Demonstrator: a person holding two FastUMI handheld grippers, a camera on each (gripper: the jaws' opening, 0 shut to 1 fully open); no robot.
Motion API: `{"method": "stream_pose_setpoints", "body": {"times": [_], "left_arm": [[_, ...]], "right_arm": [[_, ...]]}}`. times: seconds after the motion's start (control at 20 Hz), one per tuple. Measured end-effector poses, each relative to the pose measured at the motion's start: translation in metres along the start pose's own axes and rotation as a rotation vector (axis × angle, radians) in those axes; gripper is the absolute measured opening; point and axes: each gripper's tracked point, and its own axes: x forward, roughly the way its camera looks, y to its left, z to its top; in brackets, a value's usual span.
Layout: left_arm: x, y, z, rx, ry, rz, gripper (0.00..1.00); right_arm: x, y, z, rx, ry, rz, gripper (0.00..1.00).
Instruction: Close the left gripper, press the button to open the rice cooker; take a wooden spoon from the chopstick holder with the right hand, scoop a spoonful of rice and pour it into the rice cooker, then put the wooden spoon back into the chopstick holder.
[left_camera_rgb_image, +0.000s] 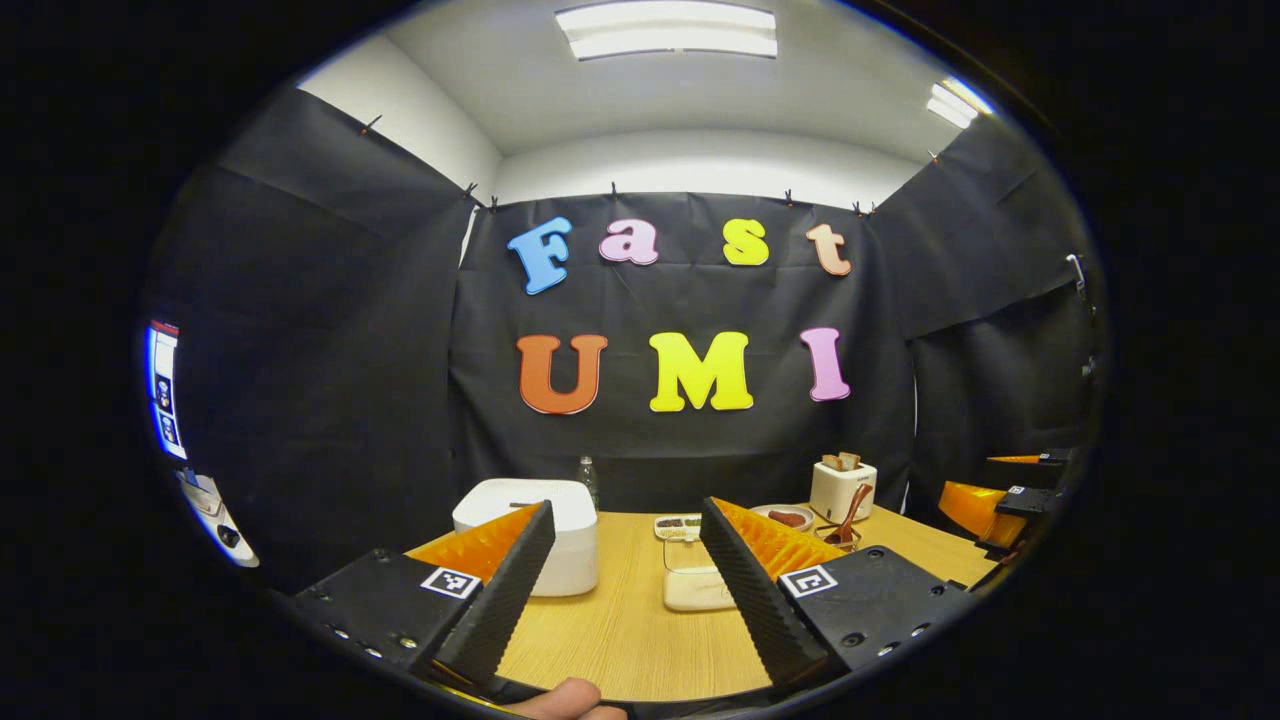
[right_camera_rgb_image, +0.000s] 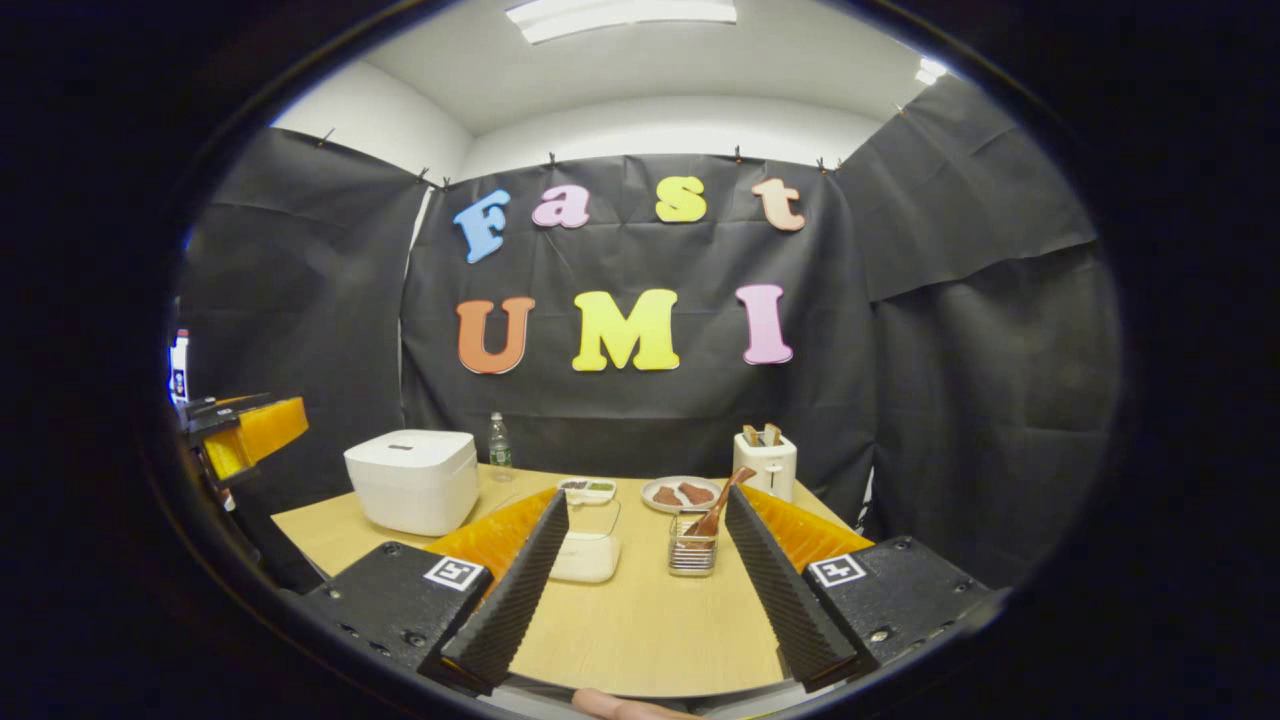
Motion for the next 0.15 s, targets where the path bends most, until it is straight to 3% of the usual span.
{"method": "stream_pose_setpoints", "body": {"times": [0.15], "left_arm": [[-0.0012, -0.0021, -0.0003, 0.004, 0.000, -0.007, 0.93]], "right_arm": [[0.0010, -0.0001, 0.0005, -0.002, -0.004, 0.000, 0.99]]}}
